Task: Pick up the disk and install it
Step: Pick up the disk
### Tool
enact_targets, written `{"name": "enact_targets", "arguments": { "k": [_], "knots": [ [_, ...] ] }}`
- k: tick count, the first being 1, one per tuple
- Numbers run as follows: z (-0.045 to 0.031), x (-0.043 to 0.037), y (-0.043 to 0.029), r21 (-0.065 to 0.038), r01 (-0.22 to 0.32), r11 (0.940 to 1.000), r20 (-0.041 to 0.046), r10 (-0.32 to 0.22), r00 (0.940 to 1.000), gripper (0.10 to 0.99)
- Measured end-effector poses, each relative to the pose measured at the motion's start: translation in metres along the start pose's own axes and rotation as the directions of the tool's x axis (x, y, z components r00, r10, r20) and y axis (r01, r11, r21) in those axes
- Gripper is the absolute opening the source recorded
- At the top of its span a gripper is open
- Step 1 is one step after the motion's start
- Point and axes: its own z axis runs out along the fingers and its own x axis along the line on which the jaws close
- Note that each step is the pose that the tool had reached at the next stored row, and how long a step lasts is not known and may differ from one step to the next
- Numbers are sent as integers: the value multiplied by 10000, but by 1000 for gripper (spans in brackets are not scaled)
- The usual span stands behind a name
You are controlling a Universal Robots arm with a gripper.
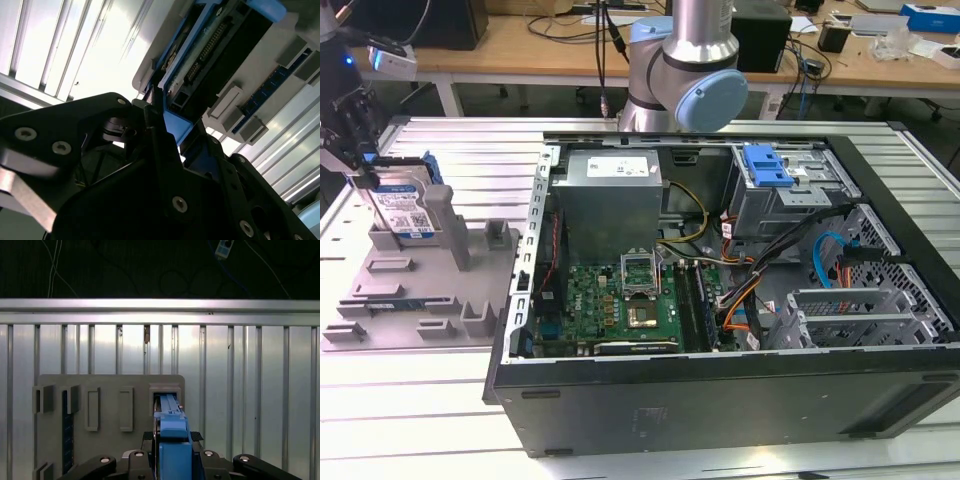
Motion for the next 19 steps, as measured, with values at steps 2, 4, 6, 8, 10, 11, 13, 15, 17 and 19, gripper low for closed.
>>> {"name": "enact_targets", "arguments": {
  "k": [2,4,6,8,10,11,13,15,17,19],
  "knots": [
    [0,0,0,0,0,10000,0,0,10000,365],
    [-4,0,0,6,0,10000,2,0,10000,365],
    [-16,0,0,1,0,10000,0,0,10000,365],
    [-31,1,0,1,0,10000,1,0,10000,365],
    [-53,1,0,1,0,10000,1,0,10000,365],
    [-65,2,1,0,0,10000,1,0,10000,365],
    [-90,3,1,0,0,10000,0,0,10000,365],
    [-137,4,1,0,0,10000,0,0,10000,365],
    [-214,7,2,1,0,10000,0,0,10000,365],
    [-321,10,3,2,-1,10000,0,1,10000,365]
  ]
}}
